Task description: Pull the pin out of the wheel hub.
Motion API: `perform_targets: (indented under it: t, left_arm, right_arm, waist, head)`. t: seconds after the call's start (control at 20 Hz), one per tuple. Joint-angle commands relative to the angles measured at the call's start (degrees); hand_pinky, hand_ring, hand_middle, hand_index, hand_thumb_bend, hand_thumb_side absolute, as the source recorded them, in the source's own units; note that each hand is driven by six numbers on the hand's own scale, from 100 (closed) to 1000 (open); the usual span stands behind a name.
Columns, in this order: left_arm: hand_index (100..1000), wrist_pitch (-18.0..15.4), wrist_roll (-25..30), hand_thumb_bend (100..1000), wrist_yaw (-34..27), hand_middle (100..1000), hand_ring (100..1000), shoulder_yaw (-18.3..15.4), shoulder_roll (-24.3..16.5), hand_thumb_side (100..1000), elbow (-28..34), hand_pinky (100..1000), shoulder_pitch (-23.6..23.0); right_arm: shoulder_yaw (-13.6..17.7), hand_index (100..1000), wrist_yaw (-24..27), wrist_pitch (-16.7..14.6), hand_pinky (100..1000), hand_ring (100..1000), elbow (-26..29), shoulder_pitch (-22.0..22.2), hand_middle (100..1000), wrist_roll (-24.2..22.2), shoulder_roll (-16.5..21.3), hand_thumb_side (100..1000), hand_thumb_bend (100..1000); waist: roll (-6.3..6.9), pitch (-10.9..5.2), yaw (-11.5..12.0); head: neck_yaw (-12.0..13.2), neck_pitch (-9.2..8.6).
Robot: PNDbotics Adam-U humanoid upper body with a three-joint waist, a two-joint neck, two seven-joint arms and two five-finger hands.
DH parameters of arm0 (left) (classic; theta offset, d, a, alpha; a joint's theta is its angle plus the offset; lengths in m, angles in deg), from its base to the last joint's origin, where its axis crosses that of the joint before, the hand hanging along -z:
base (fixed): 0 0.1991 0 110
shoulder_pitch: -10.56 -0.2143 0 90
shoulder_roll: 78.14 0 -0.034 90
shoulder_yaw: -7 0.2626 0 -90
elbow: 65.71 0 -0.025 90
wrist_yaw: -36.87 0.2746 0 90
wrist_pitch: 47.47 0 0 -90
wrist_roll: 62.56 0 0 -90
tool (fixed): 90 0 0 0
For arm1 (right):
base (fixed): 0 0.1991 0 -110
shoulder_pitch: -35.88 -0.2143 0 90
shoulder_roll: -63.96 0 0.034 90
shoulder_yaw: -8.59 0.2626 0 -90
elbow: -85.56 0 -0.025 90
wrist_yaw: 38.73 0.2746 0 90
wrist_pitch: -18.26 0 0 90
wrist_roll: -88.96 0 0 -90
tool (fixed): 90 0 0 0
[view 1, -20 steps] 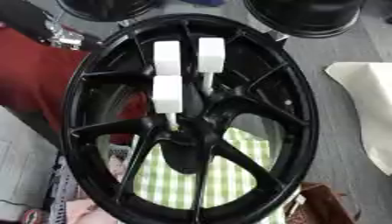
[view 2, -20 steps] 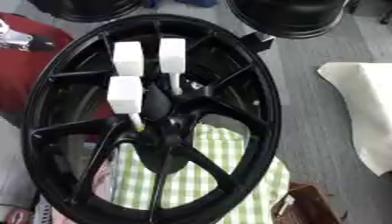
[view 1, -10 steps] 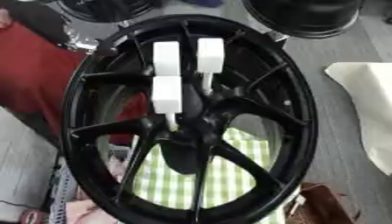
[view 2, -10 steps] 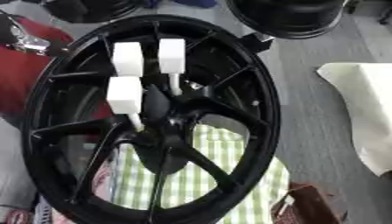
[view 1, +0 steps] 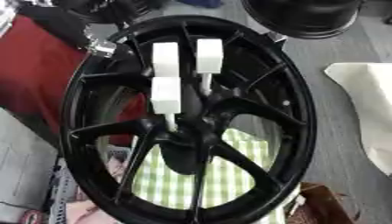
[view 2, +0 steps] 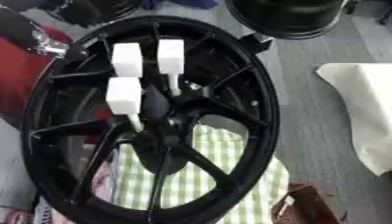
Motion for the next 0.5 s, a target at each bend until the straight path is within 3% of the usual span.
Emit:
perform_targets:
  t: [0.05, 0.5]
  left_arm:
    - [870, 1.13, 0.33, 524, -0.93, 746, 805, -0.12, -0.45, 403, 1.05, 860, 1.57]
    - [878, 2.45, 3.53, 552, -4.54, 762, 822, -0.17, 0.28, 432, 3.44, 866, 2.54]
  right_arm:
    - [0.51, 734, -0.36, -0.14, 658, 608, 0.01, -0.7, 591, -0.26, 1.29, 465, 167]
    - [0.43, 734, -0.29, -0.19, 658, 606, -0.35, -0.55, 590, -0.1, 1.06, 464, 169]
  waist:
    - [0.09, -1.64, -0.11]
    - [0.32, -1.62, -0.08]
  head:
    - [-0.12, -0.54]
    - [-0.22, -0.47]
